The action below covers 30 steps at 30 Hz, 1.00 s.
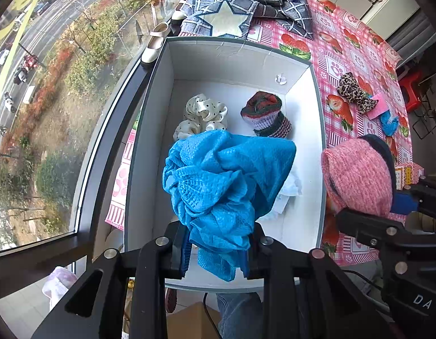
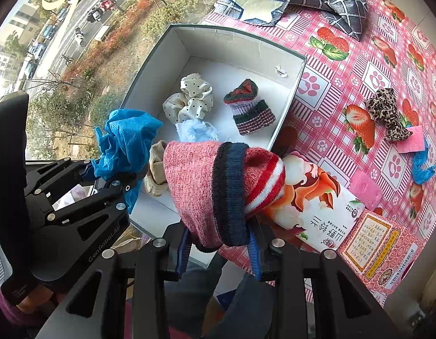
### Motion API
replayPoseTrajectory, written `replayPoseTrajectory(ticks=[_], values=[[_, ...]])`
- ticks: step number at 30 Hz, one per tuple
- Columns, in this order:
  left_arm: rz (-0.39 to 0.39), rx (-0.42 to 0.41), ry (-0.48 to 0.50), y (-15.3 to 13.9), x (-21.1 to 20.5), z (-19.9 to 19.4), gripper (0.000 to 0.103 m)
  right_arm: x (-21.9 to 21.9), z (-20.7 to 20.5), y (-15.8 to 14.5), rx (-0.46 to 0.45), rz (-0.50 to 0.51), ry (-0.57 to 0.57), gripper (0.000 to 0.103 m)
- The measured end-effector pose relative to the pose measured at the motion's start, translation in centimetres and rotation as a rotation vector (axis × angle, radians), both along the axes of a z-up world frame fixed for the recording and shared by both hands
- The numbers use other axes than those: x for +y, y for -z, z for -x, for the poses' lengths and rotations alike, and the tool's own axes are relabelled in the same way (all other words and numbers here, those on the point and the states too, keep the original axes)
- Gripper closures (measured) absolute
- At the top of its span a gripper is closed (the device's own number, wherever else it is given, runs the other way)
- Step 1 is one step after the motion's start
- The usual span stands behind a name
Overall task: Organize soft objects
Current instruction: 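Lower both held items into the white box and open both tools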
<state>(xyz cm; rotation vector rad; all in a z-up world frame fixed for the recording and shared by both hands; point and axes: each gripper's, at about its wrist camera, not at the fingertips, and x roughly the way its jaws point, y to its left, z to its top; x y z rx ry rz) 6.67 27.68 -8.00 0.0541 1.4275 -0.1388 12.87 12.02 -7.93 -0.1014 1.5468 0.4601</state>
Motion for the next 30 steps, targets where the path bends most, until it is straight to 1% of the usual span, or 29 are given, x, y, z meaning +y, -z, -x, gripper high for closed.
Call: replayPoseTrajectory(ticks=[21,30], values=[[0.001,0.033,-0.004,1.0,0.2,-0.7,0.074,0.9,-1.2,0.2,0.012,0.0,0.043,0.068],[-0.004,0.046,-0.022,1.6,0.4,-1.2,0.074,1.8,-1.8,0.3,0.007,-0.003,0.056,0.068]])
